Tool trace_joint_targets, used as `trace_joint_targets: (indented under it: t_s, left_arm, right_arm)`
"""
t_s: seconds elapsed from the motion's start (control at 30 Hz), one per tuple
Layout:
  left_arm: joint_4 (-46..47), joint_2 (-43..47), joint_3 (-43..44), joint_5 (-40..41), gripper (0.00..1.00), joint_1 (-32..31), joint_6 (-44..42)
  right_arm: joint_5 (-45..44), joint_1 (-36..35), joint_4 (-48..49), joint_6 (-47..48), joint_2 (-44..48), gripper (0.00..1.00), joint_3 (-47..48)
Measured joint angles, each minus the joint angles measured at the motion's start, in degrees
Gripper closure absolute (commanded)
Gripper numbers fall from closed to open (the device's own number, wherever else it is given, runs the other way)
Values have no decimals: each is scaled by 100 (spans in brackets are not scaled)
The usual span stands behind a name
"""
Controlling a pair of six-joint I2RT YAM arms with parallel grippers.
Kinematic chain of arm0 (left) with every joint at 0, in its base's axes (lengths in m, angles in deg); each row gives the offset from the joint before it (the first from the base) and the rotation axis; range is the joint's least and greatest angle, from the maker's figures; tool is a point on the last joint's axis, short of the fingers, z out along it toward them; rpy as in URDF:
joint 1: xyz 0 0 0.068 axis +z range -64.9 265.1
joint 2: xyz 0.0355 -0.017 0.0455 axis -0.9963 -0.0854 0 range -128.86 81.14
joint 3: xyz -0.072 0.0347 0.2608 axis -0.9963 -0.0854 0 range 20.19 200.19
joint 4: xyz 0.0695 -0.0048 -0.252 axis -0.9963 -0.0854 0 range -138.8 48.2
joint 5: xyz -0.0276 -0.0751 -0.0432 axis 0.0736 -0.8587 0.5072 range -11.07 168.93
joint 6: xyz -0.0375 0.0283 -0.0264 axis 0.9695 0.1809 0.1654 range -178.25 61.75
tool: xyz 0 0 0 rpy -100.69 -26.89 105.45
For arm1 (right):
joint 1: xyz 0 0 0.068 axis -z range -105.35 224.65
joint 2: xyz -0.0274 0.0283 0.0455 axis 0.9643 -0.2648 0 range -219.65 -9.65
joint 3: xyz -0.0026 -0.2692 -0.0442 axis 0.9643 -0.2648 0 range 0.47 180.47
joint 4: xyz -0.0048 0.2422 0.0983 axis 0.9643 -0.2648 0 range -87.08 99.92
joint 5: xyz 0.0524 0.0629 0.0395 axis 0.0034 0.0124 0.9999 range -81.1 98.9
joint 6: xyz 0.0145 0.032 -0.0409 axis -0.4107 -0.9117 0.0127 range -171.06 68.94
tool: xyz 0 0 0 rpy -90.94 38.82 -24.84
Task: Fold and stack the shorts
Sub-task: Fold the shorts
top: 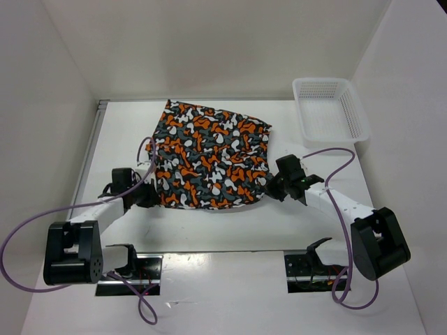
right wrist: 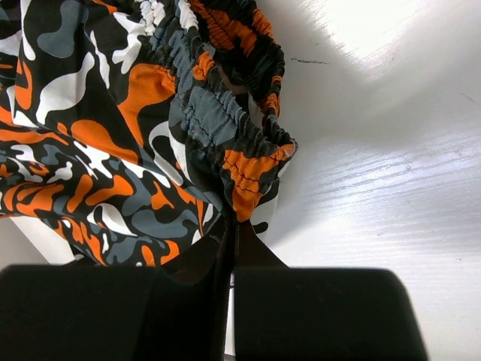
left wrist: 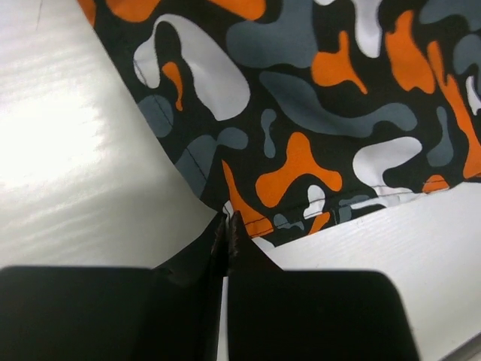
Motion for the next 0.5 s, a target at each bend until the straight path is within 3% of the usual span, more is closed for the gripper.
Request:
trace_joint_targets:
  t_s: [0.23,0.5]
  left_arm:
    - [-1513,4,970,498,100,-11,-17]
    - [-2269,-66,2647,538,100,103,-20]
  right_arm:
    - [-4,0,-2,98,0,100,0]
    - [-31,-2,-201,614,184,100,514]
